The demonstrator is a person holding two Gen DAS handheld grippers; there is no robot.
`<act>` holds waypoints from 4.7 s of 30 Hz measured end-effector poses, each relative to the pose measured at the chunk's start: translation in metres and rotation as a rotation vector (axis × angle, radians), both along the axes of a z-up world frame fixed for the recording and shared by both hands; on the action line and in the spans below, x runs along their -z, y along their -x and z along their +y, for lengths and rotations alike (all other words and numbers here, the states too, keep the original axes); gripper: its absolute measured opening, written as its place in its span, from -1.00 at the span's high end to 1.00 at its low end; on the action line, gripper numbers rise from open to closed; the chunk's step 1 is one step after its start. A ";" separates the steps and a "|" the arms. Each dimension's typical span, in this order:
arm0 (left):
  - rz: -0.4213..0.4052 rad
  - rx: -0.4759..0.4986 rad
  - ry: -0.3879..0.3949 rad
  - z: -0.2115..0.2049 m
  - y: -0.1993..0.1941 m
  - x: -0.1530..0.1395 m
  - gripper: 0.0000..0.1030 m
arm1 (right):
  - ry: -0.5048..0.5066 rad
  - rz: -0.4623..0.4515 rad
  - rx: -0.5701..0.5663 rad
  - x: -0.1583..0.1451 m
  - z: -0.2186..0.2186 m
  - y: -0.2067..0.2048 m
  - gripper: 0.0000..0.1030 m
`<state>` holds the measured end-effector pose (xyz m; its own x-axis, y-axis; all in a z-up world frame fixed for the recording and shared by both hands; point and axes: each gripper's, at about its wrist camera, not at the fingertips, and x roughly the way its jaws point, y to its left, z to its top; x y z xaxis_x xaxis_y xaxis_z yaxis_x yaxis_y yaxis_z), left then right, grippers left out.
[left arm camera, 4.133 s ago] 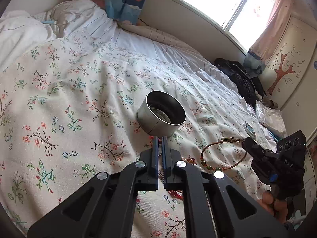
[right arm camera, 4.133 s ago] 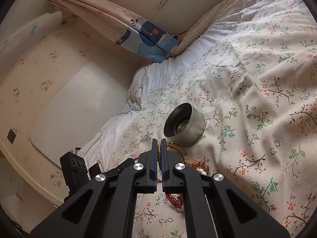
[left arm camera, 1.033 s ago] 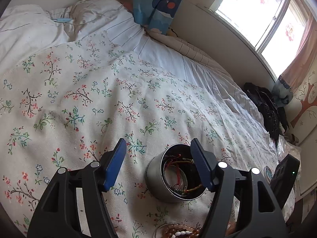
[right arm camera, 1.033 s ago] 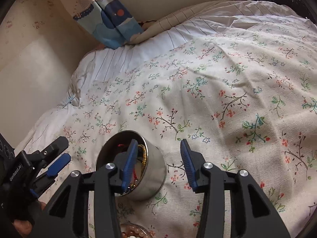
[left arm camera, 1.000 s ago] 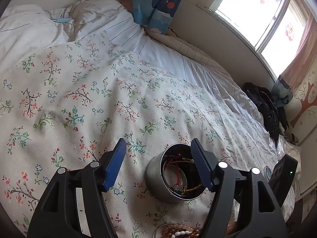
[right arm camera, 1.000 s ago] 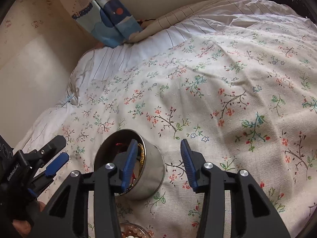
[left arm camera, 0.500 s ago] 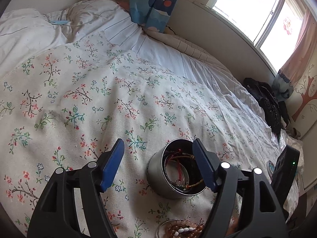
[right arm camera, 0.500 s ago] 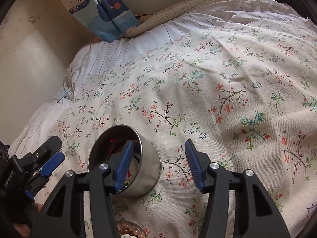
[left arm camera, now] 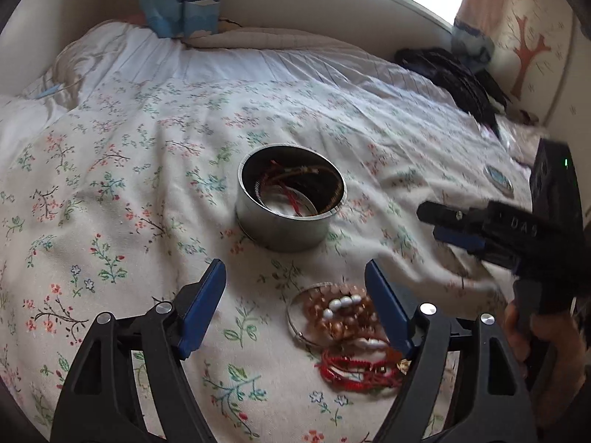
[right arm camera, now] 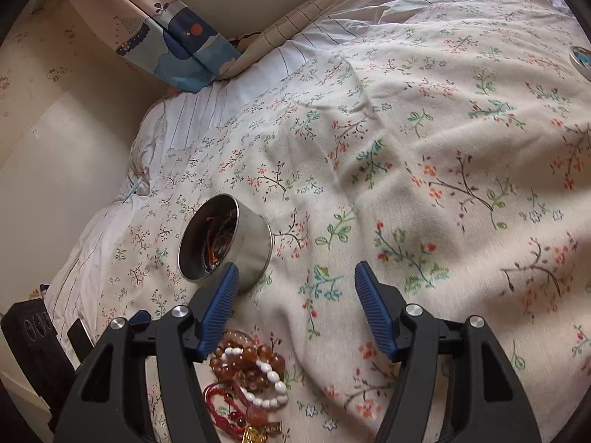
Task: Organize jewelry
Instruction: 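Move the left gripper back over the remaining bead bracelets and close it, then grasp the amber bead bracelet with the left gripper while the right gripper grasps the white bead bracelet, then carry both bead bracelets over the silver tin and lower them in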
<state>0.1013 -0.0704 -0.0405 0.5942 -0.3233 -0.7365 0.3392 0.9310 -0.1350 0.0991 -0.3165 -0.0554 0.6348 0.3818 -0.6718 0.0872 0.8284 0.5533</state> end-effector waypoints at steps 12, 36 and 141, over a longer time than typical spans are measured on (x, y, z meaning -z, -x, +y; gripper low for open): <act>-0.005 0.194 -0.223 -0.060 0.016 0.029 0.31 | -0.039 0.002 0.013 0.004 -0.007 0.015 -0.32; 0.075 -0.006 0.472 0.046 -0.014 -0.011 0.80 | 0.098 -0.009 -0.210 0.003 0.044 0.007 -0.36; -0.188 -0.091 0.133 0.024 0.014 -0.037 0.79 | -0.586 -0.243 -0.214 -0.010 -0.008 0.021 0.83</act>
<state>0.0877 -0.0468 -0.0033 0.7481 -0.3485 -0.5647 0.2850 0.9373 -0.2008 0.0780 -0.3245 -0.0449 0.6111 0.7746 -0.1627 -0.2296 0.3701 0.9002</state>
